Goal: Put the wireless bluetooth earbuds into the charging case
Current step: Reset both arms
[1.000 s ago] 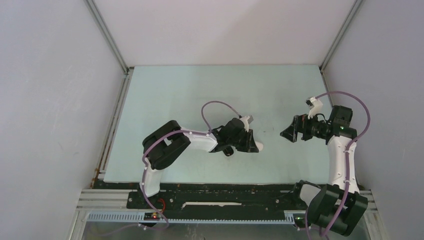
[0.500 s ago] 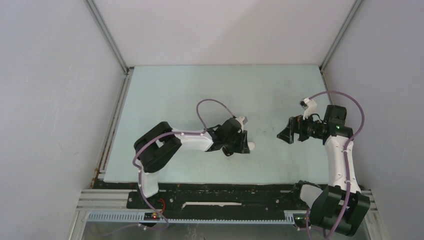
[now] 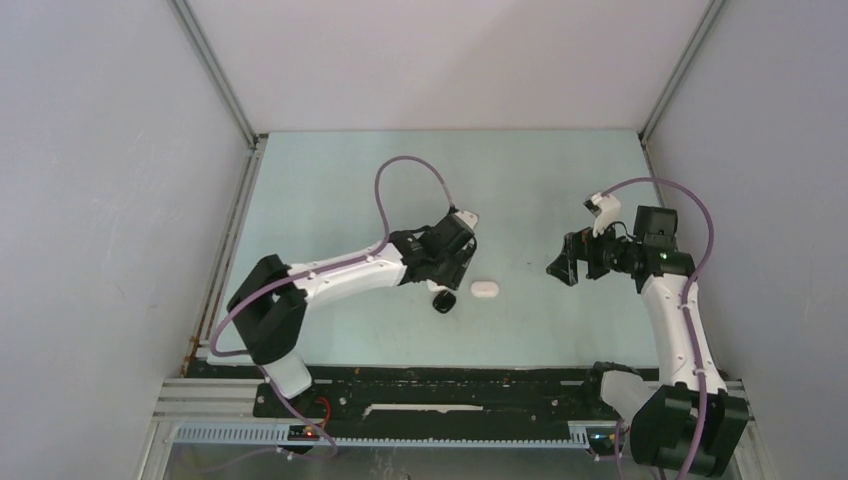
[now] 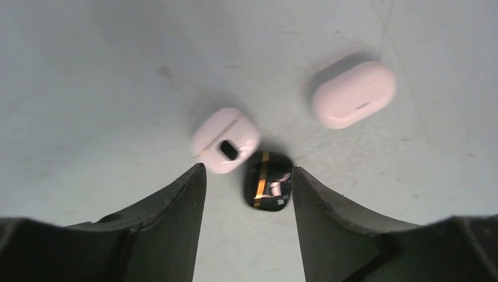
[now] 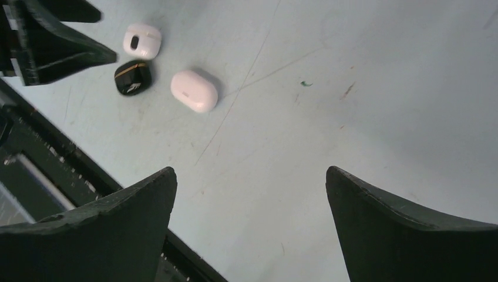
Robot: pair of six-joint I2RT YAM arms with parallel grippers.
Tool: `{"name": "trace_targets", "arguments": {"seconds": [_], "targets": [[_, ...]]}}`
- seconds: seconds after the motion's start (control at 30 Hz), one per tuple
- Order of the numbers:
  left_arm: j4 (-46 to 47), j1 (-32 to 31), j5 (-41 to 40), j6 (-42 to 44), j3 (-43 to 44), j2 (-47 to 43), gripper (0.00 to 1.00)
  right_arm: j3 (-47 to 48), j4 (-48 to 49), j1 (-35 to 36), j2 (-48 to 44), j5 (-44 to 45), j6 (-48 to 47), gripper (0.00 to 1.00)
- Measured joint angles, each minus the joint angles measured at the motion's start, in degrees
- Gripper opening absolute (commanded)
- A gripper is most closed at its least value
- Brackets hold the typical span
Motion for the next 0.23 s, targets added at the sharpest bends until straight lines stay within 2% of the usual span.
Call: {"name": "trace_targets", "arguments": {"seconds": [0.1, 0.23], "targets": [[-3.2, 1.4, -4.2, 2.9, 0.3, -3.5, 0.62, -0.5, 2.8, 0.2, -2.9, 2.2, 2.3, 1.00], [-2.5, 6.4, -6.3, 5.1, -2.0, -10.4, 0.62, -3.8, 8.8, 1.3, -9.8, 6.0, 5.1, 1.00]]}}
